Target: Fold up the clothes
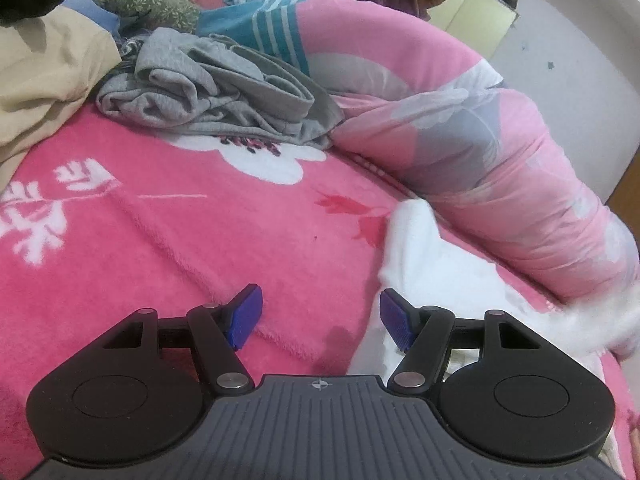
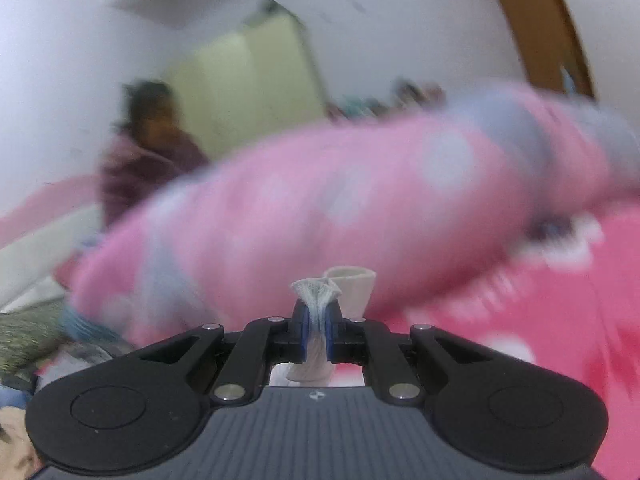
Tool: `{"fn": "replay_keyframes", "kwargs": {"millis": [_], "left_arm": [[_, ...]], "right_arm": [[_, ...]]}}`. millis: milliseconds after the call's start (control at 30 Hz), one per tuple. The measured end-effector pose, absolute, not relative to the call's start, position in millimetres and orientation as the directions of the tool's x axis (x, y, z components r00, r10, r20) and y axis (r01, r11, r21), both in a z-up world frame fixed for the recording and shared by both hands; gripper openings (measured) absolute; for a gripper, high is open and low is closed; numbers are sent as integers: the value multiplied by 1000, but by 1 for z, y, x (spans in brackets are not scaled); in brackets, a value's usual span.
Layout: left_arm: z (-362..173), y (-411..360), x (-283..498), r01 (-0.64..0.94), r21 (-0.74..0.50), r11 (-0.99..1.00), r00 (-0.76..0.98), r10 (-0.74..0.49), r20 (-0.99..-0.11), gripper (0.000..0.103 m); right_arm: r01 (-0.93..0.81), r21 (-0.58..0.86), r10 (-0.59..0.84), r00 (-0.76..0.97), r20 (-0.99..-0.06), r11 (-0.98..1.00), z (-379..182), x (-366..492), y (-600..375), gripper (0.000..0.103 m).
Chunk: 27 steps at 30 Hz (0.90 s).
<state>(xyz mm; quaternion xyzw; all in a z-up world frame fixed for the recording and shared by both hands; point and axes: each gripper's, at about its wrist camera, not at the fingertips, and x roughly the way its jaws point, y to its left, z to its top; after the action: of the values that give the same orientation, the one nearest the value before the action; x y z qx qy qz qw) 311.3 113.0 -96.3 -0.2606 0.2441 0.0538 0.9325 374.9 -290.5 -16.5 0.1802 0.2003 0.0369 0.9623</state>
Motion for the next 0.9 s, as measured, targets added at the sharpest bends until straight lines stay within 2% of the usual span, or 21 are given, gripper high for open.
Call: {"fn": "replay_keyframes", "kwargs": {"millis": [167, 300, 400, 600, 767, 800, 833, 900], "left_arm": [[-97, 113, 311, -227, -457, 860, 873, -28, -486, 65], [-97, 113, 311, -226, -457, 860, 874, -29, -486, 65], [-97, 113, 312, -225, -455, 862, 873, -28, -487, 65], [-98, 114, 311, -222, -465, 857, 876, -34, -482, 65], [-99, 114, 311, -220, -465, 858, 876, -36, -481, 66], [-99, 114, 312, -219, -465, 858, 876, -37, -481, 66], [-99, 115, 312, -219, -466, 857, 876, -38, -482, 66], [-99, 115, 311, -217, -469, 856, 877, -40, -479, 66]], "right_arm": [[43, 396, 141, 895, -424, 917, -52, 382, -307, 8], [-11, 378, 146, 932, -332, 926, -29, 351, -319, 8], [8, 357, 116, 939, -324, 934, -33, 327, -330, 8], [182, 372, 77, 808, -584, 910, -114, 341, -360, 8], [146, 433, 118, 842, -527, 889, -109, 332, -368, 11], [151, 422, 118, 829, -547, 894, -108, 332, -370, 19], [172, 401, 112, 797, -593, 900, -111, 334, -373, 32], [242, 357, 65, 742, -667, 902, -122, 332, -382, 34]]}}
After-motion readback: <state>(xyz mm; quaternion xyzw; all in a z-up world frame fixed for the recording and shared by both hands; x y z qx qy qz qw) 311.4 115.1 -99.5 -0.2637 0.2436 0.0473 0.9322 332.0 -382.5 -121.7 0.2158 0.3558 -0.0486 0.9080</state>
